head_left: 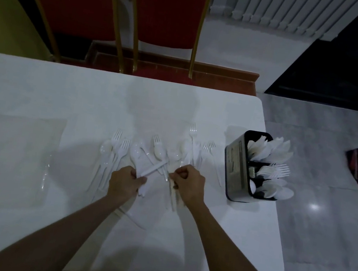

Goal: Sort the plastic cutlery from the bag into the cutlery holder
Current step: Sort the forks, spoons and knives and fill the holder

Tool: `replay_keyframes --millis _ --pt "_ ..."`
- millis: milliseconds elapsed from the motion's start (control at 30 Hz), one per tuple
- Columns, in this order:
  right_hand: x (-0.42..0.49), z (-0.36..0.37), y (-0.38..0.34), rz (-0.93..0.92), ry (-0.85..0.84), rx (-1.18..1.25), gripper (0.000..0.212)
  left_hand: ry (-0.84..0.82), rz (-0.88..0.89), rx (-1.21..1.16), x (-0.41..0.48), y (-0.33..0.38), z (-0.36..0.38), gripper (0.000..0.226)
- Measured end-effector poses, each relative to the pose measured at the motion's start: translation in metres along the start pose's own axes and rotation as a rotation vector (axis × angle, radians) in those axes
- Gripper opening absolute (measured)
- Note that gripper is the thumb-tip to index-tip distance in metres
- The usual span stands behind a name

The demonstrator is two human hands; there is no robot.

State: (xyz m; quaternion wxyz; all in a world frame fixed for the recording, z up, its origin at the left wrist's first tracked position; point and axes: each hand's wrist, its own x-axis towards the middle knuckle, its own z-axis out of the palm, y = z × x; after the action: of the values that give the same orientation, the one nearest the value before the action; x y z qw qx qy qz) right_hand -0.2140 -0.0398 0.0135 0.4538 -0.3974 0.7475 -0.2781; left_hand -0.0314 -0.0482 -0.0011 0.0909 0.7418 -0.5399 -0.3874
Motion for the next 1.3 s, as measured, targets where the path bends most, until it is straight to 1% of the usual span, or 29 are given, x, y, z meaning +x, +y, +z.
replay_keyframes --millis 67,100,167,200,233,300,333,400,467,533,633,800,867,933,1067,1167,1267,1300 --pt "0.001 0.005 0.0 -0.018 0.021 -0.062 0.018 0.011 0.007 0.044 -0.001 0.0 -0.002 0.03" --pt "0.002 0.003 0.001 -0.031 0.079 -0.12 0.015 0.022 0.01 0.058 -0.001 0.0 -0.003 0.034" --pt "0.006 -0.005 0.004 -0.013 0.253 -0.21 0.011 0.077 0.039 0.055 -0.001 -0.001 -0.003 0.045" --pt "0.007 -0.01 0.007 0.012 0.317 -0.229 0.012 0.124 0.07 0.069 -0.002 -0.001 -0.001 0.049" --pt "0.008 -0.015 0.01 0.037 0.347 -0.238 0.016 0.178 0.112 0.114 -0.002 0.0 0.001 0.052" --pt "0.009 -0.021 0.016 0.068 0.302 -0.259 0.025 0.257 0.233 0.196 -0.002 0.006 0.004 0.047" --pt "0.009 -0.021 0.018 0.069 0.254 -0.272 0.027 0.26 0.305 0.19 -0.002 0.012 0.006 0.04" --pt "0.01 -0.019 0.02 0.054 0.182 -0.293 0.025 0.171 0.44 0.14 -0.002 0.029 0.013 0.023" --pt "0.011 -0.015 0.02 0.045 0.142 -0.316 0.023 0.042 0.498 0.109 -0.002 0.045 0.023 0.017" --pt "0.011 -0.014 0.02 0.058 0.12 -0.338 0.023 -0.042 0.475 0.127 -0.001 0.056 0.036 0.022" --pt "0.014 -0.02 0.021 0.082 0.131 -0.363 0.023 -0.064 0.399 0.234 0.002 0.063 0.047 0.031" --pt "0.02 -0.036 0.027 0.111 0.151 -0.351 0.021 -0.008 0.307 0.236 0.005 0.069 0.045 0.019" --pt "0.021 -0.041 0.028 0.129 0.175 -0.302 0.021 -0.007 0.269 0.196 0.005 0.067 0.043 0.018" --pt "0.022 -0.045 0.027 0.133 0.202 -0.238 0.022 -0.011 0.239 0.106 0.006 0.062 0.039 0.02" --pt "0.023 -0.047 0.022 0.064 0.229 -0.142 0.018 0.022 0.198 -0.122 0.001 0.054 0.031 0.014" --pt "0.021 -0.041 0.017 0.035 0.156 -0.107 0.016 0.032 0.171 -0.215 -0.001 0.051 0.027 0.015" --pt "0.017 -0.028 0.013 0.03 0.009 -0.139 0.025 0.083 0.14 -0.231 -0.002 0.049 0.024 0.011" --pt "0.016 -0.023 0.013 0.031 -0.017 -0.171 0.027 0.099 0.137 -0.232 -0.003 0.05 0.023 0.012"
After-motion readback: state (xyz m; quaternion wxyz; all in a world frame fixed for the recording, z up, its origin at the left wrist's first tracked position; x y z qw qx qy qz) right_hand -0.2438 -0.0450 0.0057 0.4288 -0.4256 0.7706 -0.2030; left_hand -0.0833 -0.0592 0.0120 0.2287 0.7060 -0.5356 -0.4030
